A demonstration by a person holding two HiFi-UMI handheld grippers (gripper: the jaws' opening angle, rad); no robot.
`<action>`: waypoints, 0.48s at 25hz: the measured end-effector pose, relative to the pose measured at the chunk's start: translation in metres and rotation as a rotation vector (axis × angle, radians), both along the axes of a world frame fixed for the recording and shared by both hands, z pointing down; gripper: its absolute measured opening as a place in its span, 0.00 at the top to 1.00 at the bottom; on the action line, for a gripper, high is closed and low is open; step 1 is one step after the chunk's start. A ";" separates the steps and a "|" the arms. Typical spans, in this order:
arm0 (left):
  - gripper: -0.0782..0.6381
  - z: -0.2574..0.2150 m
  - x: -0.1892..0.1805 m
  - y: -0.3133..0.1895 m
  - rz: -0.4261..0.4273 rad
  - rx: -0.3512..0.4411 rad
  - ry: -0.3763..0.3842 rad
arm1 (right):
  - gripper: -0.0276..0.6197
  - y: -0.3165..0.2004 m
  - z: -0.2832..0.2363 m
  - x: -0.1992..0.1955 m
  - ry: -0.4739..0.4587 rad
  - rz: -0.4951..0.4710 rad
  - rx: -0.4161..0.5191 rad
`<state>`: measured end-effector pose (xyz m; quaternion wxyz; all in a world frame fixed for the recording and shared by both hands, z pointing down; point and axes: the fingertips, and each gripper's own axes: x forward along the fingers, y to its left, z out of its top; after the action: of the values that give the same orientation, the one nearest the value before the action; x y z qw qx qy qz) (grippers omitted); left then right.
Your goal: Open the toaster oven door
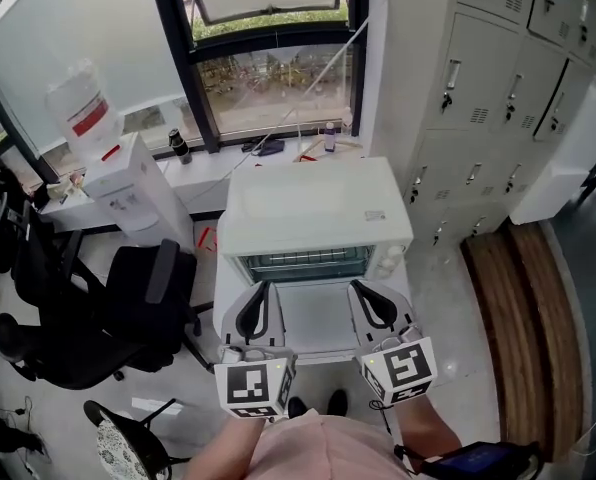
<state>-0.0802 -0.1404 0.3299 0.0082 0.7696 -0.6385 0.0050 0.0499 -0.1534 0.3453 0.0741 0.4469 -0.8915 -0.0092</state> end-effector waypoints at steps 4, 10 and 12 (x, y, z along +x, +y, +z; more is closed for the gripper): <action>0.87 -0.005 -0.001 0.002 0.000 0.010 0.001 | 0.95 0.002 -0.006 -0.002 -0.003 0.002 0.018; 0.87 -0.004 -0.001 0.002 0.013 0.008 0.006 | 0.95 0.004 -0.008 -0.005 -0.005 0.002 0.029; 0.87 -0.004 0.001 0.002 0.019 0.009 0.005 | 0.95 0.005 -0.008 -0.005 -0.005 0.004 0.031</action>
<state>-0.0788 -0.1381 0.3264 0.0060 0.7757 -0.6310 0.0002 0.0450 -0.1487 0.3371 0.0649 0.4500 -0.8904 -0.0217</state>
